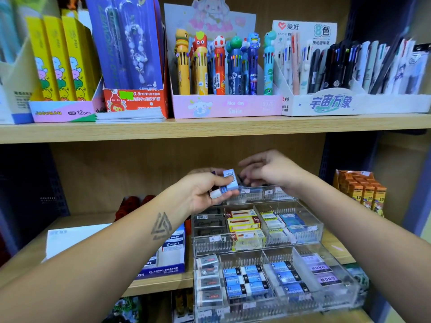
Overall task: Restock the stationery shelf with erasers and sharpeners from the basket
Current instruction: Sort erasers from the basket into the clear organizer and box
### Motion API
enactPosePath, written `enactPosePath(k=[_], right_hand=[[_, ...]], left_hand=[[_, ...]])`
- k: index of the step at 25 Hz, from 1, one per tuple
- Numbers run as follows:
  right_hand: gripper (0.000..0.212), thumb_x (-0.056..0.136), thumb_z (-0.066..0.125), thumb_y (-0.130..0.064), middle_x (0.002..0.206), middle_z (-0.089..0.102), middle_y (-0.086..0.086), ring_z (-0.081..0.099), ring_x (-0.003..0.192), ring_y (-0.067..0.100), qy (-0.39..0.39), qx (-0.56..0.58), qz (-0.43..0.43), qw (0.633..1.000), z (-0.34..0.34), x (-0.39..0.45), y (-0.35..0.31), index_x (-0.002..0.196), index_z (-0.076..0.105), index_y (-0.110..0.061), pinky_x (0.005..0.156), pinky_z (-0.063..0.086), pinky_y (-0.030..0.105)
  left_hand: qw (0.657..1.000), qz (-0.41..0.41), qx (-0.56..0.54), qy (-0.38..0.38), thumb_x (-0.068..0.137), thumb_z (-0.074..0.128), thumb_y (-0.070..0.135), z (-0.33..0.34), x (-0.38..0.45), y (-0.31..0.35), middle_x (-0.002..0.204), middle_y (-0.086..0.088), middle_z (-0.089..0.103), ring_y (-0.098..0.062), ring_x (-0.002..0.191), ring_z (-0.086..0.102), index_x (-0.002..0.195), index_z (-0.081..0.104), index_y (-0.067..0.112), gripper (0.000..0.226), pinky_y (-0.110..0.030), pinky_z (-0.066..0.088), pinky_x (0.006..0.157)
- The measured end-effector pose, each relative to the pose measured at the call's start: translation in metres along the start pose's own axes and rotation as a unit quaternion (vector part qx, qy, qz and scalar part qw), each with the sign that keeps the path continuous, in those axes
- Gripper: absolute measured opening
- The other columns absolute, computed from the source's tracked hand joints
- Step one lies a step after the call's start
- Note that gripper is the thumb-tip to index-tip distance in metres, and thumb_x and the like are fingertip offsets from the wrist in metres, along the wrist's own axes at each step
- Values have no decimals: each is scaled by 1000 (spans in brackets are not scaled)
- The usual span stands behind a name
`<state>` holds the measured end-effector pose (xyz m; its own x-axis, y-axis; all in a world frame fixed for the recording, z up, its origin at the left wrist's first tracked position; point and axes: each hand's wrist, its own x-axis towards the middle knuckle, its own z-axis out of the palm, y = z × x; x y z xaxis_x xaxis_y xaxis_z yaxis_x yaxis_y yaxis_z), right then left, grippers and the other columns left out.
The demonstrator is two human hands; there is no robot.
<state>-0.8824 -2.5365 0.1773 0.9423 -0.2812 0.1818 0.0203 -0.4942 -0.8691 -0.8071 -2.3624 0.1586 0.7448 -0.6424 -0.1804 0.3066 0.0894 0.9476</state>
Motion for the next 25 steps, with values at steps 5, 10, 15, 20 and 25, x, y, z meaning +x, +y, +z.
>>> enactPosePath(k=[5, 10, 15, 20, 25], right_hand=[[25, 86, 71, 0, 89, 72, 18, 68, 72, 20, -60, 158, 9, 986, 7, -16, 0, 112, 68, -1, 71, 59, 28], [33, 78, 76, 7, 72, 69, 7, 69, 70, 19, 16, 154, -30, 987, -2, -20, -5, 108, 66, 2, 66, 60, 24], [35, 78, 71, 15, 97, 72, 19, 72, 83, 24, 17, 248, -13, 969, -3, -18, -7, 110, 64, 2, 78, 60, 26], [34, 86, 68, 7, 93, 72, 7, 65, 64, 7, 99, -35, -40, 994, -18, 0, 10, 116, 70, -7, 62, 53, 25], [22, 83, 77, -9, 94, 74, -6, 68, 88, 9, 75, -348, -49, 933, -22, 14, 22, 100, 76, -23, 87, 57, 33]], left_hand=[[998, 46, 47, -7, 84, 71, -6, 7, -11, 0, 92, -22, 74, -33, 69, 74, 112, 64, 3, 30, -26, 57, 49], [997, 43, 69, -13, 89, 67, -1, 14, -15, 2, 90, -21, 74, -30, 63, 74, 109, 64, 3, 20, -23, 52, 41], [997, 76, 20, 22, 90, 67, 0, 19, -7, 7, 82, -19, 72, -25, 55, 71, 111, 65, 2, 22, -16, 39, 32], [1000, 15, -22, 17, 96, 59, 1, 17, 3, 4, 97, -32, 66, -29, 63, 72, 104, 54, -6, 12, -22, 54, 43], [993, 19, -112, 28, 91, 49, -15, 6, 5, 10, 111, -36, 53, -46, 88, 69, 98, 50, -3, 13, -33, 60, 52]])
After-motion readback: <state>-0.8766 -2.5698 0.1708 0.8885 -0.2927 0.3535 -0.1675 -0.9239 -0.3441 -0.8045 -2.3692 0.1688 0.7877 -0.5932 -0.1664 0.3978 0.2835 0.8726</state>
